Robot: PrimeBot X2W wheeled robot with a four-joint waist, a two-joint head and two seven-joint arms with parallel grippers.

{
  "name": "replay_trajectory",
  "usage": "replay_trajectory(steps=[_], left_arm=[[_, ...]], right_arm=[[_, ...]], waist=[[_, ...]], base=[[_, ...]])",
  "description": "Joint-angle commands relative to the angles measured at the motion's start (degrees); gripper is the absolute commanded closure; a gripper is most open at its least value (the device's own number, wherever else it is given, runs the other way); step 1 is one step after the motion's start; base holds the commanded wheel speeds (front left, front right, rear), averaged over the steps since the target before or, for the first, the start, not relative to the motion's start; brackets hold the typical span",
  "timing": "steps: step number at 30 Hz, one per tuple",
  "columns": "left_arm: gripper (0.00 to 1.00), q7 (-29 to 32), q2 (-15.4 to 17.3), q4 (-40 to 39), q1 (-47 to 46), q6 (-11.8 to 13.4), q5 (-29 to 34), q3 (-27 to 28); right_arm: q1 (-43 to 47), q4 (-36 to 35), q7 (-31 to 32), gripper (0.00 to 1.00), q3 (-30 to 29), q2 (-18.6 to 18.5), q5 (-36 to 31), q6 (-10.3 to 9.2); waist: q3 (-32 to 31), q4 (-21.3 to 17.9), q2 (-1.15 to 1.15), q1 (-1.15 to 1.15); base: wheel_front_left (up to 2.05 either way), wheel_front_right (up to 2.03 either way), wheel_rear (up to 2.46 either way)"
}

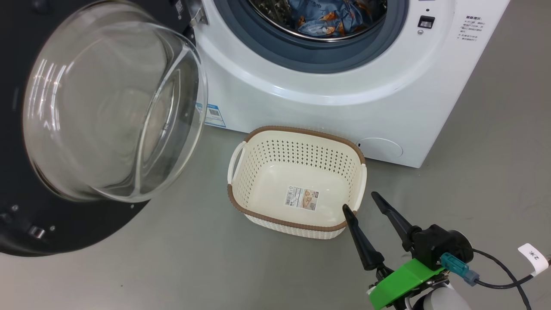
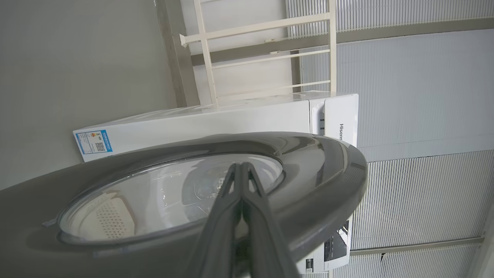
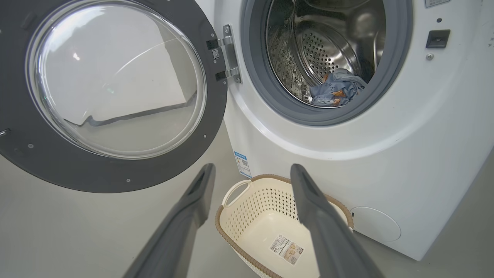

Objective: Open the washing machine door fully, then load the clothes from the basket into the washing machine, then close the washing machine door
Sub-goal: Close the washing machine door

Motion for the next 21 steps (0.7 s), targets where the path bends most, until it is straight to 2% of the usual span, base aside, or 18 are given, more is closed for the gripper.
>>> replay_trajectory(steps=[1,10,13,21], left_arm=[[1.00,1.9,2.4,-2.1,0.9,0.1,-0.6,0.7],[1.00,11.6,0.3,-7.6,3.8,3.6,-4.6,-0.1],[1.00,13.1,-0.5,-9.8,4.9,4.0,-5.4,-0.2],[1.00,17.5,-4.8,-21.7,11.0,6.4,-8.0,-0.6]], right_arm=[[-0.2,-1.1,-0.3,0.00,1.7,0.5,0.7,0.09],[-0.3,-0.5,-0.3,0.00,1.7,0.5,1.3,0.09],[-0.3,-0.5,-0.3,0.00,1.7,0.5,1.4,0.09],[0.0,-0.7,-0.3,0.00,1.9,0.5,2.1,0.09]], waist=[[0.0,0.0,0.00,0.00],[-0.1,-0.1,0.00,0.00],[-0.2,-0.2,0.00,0.00],[-0.8,-1.2,0.00,0.00]], base=[[0.00,0.00,0.00],[0.00,0.00,0.00],[0.00,0.00,0.00],[0.00,0.00,0.00]])
